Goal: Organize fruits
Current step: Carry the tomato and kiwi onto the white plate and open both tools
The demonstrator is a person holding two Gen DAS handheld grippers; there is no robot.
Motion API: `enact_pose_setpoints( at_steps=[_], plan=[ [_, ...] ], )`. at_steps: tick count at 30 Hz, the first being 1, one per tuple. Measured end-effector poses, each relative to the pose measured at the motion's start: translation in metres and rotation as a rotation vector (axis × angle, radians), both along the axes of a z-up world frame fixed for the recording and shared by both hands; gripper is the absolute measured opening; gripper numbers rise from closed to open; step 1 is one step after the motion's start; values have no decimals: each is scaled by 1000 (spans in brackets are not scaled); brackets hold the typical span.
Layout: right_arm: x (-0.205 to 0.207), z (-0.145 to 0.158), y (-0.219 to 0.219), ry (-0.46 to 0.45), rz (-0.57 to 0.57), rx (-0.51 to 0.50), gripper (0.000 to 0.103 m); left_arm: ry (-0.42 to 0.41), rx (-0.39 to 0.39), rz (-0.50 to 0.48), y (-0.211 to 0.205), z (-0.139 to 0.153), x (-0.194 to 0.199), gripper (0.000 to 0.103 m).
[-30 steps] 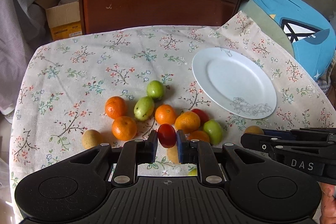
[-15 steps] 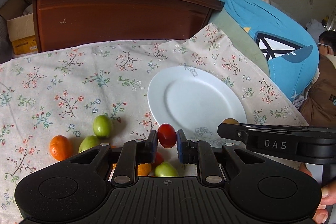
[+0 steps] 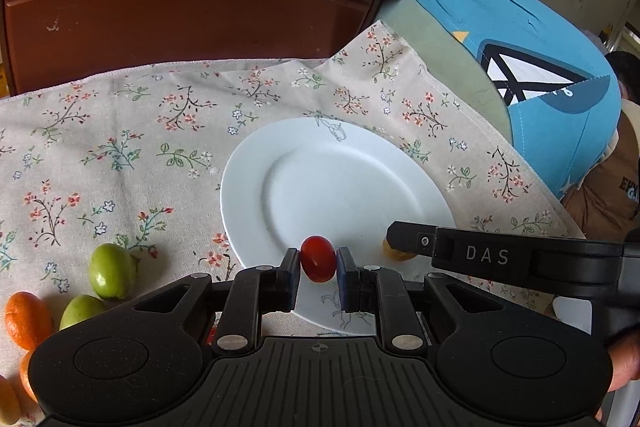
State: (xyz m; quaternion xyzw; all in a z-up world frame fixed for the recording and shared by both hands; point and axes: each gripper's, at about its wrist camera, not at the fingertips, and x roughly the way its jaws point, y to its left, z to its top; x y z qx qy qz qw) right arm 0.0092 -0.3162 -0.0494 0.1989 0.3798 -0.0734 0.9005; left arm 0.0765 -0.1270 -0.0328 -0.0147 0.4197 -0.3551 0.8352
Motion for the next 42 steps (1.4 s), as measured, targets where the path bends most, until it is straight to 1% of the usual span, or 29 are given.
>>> enact_pose_setpoints(
  at_steps=[1,3,5,6,7,9,11,12,13,15,16,17,19,21,22,25,28,30,32,33,34,36,38,40,42],
  plan=[
    [1,0,-4,-4,-9,10,34,-2,-1,-9,-2,-1,0,19],
    [3,-1,-11,-13,-19,29,34,-9,4,-24,-4,-3,0,20],
    [5,-1,-16,-18,-33,27,34,-15,12,-13,-5,-3,1,25],
    [5,-2,-19,-20,-45,21,35,-19,12,0,-4,-2,2,36],
    [6,-2,-21,-21,-60,13,36,-30,10,22,-2,-2,4,44],
    [6,-3,-27,-24,-102,-24,36,-55,28,58,2,-1,7,45],
    [6,-4,-32,-32,-138,-65,41,-62,53,79,4,-2,10,45],
    [6,-4,-35,-34,-160,-79,46,-64,68,92,4,-3,11,45],
    [6,-5,-38,-36,-181,-90,49,-66,88,104,5,-5,12,45],
    [9,-6,-43,-33,-212,-114,53,-77,139,123,4,-9,13,45],
    [10,-7,-44,-28,-221,-125,53,-80,155,124,4,-11,13,46],
    [12,-9,-47,-23,-223,-131,53,-82,153,122,5,-13,13,48],
    [17,-12,-49,-6,-198,-114,53,-77,150,133,6,-14,14,54],
    [22,-18,-50,18,-161,-70,53,-71,149,136,8,-14,15,54],
    [23,-20,-49,21,-159,-67,54,-71,150,137,8,-14,15,54],
    [26,-20,-43,21,-141,-95,53,-71,151,146,10,-13,14,56],
    [28,-22,-42,15,-123,-81,55,-71,149,150,11,-13,14,56],
    [31,-22,-38,8,-82,-78,56,-72,155,156,12,-13,14,56],
    [33,-22,-34,15,-78,-94,56,-76,160,158,13,-13,14,57],
    [33,-22,-33,18,-72,-107,56,-76,163,160,14,-13,14,59],
    [34,-22,-34,18,-71,-106,56,-76,167,164,15,-13,14,61],
    [32,-22,-38,9,-75,-75,56,-72,167,170,17,-13,14,61],
    [31,-22,-40,2,-53,-60,57,-67,171,183,18,-13,15,61],
    [32,-22,-36,3,-43,-77,57,-76,183,186,20,-12,14,61],
    [34,-23,-28,10,-24,-117,57,-77,188,193,23,-12,14,61]
  ],
)
